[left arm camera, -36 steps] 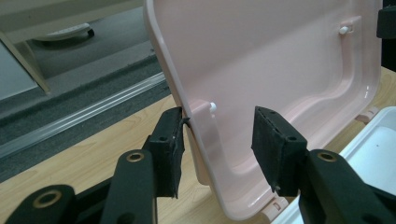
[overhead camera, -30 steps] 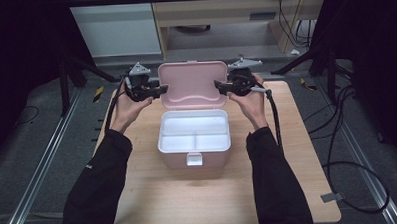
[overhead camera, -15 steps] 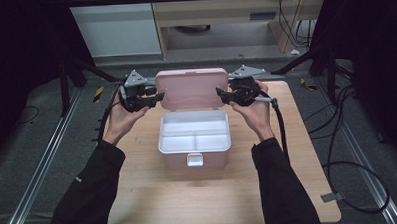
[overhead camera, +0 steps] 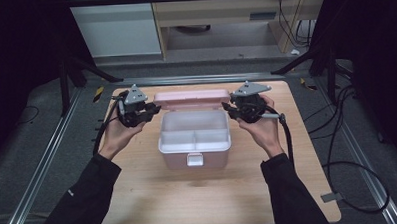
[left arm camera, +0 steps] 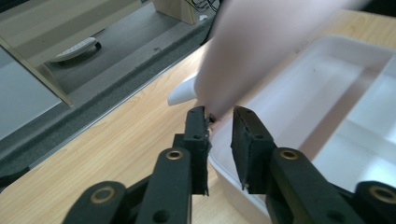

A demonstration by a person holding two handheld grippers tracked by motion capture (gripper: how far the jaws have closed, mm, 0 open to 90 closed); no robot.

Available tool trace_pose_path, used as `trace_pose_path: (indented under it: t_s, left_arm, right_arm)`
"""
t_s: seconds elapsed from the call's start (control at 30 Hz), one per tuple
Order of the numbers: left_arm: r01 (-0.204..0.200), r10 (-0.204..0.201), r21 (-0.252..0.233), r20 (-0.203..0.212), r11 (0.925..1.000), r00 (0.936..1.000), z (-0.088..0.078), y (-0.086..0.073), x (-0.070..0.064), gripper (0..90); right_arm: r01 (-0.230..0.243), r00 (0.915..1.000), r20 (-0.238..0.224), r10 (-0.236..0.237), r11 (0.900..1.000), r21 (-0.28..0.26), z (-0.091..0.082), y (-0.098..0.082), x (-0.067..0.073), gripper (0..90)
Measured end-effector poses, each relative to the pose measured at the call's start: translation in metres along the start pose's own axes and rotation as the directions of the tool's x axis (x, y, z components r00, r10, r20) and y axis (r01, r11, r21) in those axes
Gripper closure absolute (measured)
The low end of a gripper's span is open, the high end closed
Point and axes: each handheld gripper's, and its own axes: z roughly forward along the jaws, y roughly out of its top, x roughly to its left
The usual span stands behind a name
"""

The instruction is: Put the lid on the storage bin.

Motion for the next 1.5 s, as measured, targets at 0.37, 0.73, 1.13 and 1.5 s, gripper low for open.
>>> trace_pose_path:
  t_s: [0.37, 0.73, 1.13, 1.5]
  left_arm:
    - [-0.061, 0.061, 0.032, 0.018, 0.9976, 0.9980, -0.005, -0.021, -0.015, 77.5]
    - [-0.017, 0.015, 0.076, 0.037, 0.9970, 0.9992, 0.004, -0.052, -0.021, 71.5]
    - [0.123, -0.124, 0.103, 0.008, 0.9871, 0.9922, 0.004, -0.103, -0.010, 61.0]
    - [0.163, -0.161, 0.174, -0.027, 0.9712, 0.9867, 0.009, -0.131, -0.011, 51.2]
  right_arm:
    - [0.049, 0.9979, -0.045, -0.047, 0.998, 0.048, -0.008, -0.027, 0.010, 73.0]
    - [0.033, 0.9990, -0.035, -0.030, 0.994, 0.101, -0.010, -0.057, 0.011, 65.6]
    - [-0.075, 0.9969, 0.031, 0.072, 0.992, 0.105, -0.012, -0.093, -0.001, 47.9]
    - [-0.205, 0.9757, 0.111, 0.189, 0.967, 0.155, -0.023, -0.145, -0.018, 33.5]
